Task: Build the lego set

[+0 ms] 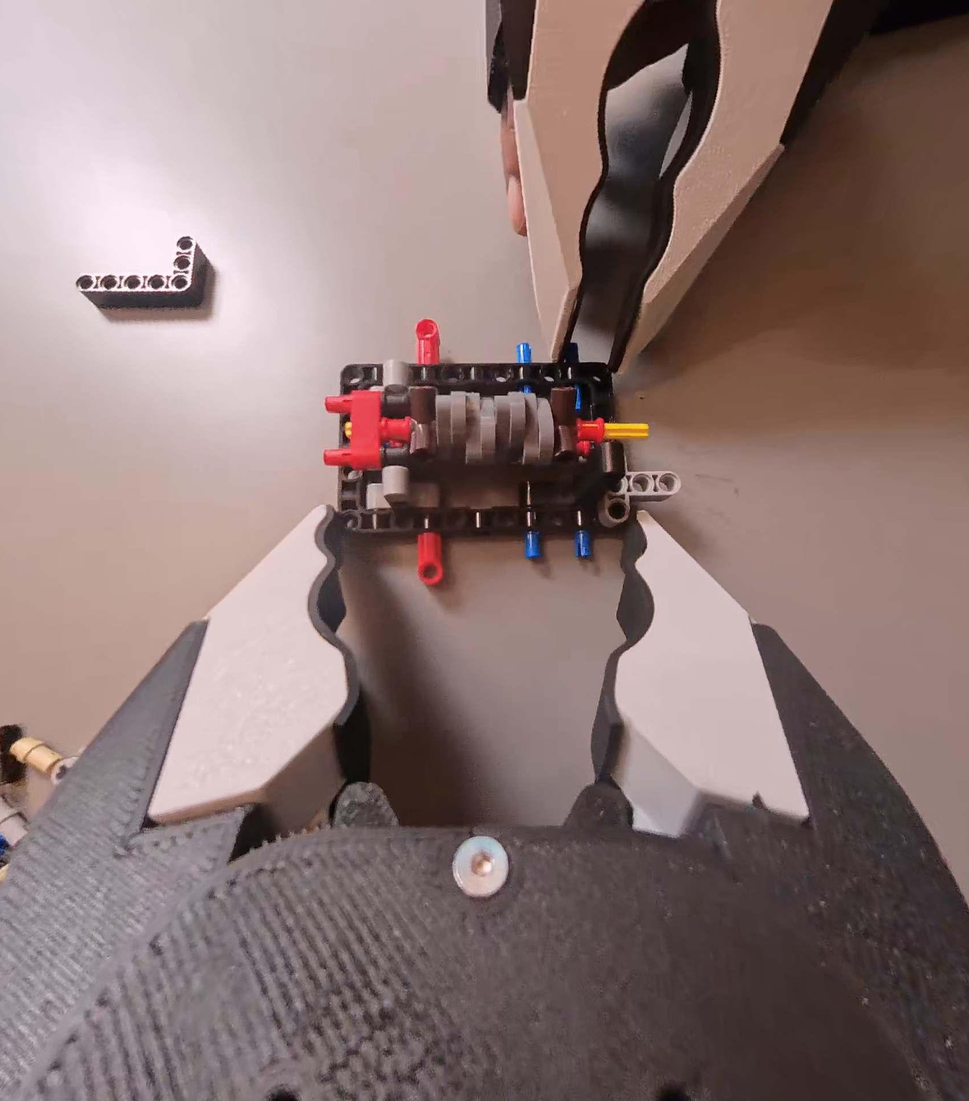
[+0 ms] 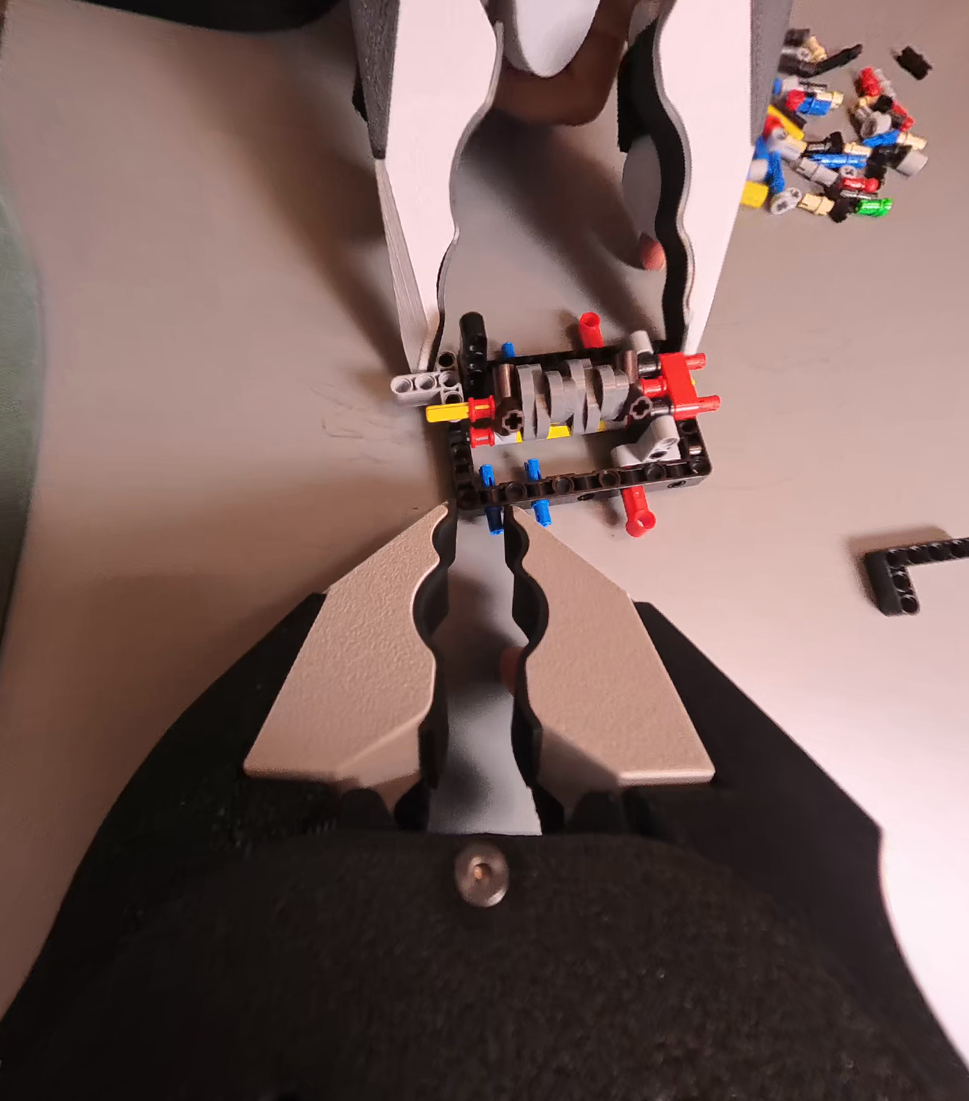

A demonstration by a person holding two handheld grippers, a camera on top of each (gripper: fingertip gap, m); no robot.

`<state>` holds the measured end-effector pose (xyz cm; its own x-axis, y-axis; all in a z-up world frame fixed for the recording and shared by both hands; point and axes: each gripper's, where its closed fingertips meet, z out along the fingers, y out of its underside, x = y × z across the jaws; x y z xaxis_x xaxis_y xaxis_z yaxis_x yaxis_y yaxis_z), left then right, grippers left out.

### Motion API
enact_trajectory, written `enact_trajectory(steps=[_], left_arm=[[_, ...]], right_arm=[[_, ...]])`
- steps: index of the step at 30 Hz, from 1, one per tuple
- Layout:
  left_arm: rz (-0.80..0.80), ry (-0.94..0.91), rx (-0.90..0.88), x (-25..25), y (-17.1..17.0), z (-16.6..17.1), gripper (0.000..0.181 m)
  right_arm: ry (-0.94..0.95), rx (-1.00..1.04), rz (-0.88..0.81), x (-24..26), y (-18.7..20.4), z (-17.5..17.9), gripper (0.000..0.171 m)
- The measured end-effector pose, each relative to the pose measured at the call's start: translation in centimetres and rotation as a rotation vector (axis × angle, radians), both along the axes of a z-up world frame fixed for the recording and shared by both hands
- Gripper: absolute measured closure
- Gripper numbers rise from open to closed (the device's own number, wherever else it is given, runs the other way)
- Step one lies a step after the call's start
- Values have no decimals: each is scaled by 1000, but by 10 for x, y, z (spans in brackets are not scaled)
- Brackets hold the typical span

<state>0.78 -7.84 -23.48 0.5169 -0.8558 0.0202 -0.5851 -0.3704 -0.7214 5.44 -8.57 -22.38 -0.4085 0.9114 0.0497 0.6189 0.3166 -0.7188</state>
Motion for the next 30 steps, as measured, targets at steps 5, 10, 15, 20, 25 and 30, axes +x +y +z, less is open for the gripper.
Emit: enact_trajectory(steps=[5, 10, 15, 20, 25, 30], left_arm=[[-33, -28, 4, -2, -4, 0, 88], [-60, -61, -1, 0, -8, 3, 88], [-75, -132, -4, 4, -11, 12, 89], [-75, -158, -10, 4, -12, 15, 89], [-75, -180, -1, 4, -13, 18, 89], [-63, -208, -5, 2, -11, 22, 89]], right_arm=[[39, 1, 32, 1, 0, 2, 167], [52, 90, 62, 0, -3, -1, 163], [78, 65, 114, 1, -14, 2, 170], [84, 39, 109, 1, -14, 3, 166], [69, 97, 111, 0, -14, 0, 162], [91, 109, 108, -2, -15, 2, 168]])
